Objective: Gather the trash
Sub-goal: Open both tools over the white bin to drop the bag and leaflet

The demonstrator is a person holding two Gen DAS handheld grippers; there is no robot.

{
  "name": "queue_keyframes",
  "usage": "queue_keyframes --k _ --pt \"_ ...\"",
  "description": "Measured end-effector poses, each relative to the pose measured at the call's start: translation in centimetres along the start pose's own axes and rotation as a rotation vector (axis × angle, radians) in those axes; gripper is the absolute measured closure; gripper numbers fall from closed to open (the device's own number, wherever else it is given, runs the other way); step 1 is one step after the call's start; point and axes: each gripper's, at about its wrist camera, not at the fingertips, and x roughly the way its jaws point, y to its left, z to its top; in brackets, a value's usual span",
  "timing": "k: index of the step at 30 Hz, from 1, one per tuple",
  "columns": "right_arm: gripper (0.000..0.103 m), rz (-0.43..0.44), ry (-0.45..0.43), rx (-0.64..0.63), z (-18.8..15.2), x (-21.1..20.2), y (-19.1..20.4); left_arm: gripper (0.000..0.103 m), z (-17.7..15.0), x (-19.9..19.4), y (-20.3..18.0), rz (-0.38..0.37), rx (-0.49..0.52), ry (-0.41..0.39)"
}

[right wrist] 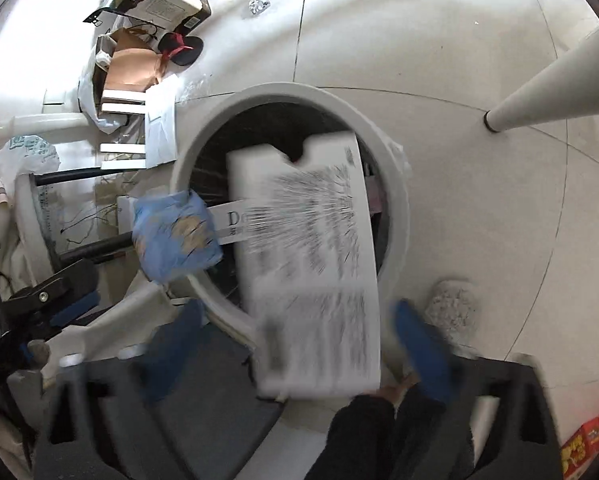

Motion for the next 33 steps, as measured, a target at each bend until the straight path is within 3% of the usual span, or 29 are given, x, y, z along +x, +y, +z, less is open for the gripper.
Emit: queue_keyframes --k 3,13,21,33 --pt "0.000 -0.059 -0.027 -0.025 -0.1 -0.3 -0.1 0.002 -0.6 -0.5 0.5 0.080 0.012 -0.034" --pt "0.000 -0.244 -0.075 -0.093 -0.8 -4.2 1.7 0.002 -2.6 -3.7 0.1 0.163 0.003 -0.042" --pt "0.000 -0.272 -0.096 -0.123 -3.0 -10.2 3.8 0.002 -4.5 -9.5 -1.2 0.184 0.023 -0.068" --pt "0.000 -0.281 -0.124 -0.168 -7.8 -24.0 8.8 0.002 -9.2 -21.3 -3.0 0.165 0.051 -0.058"
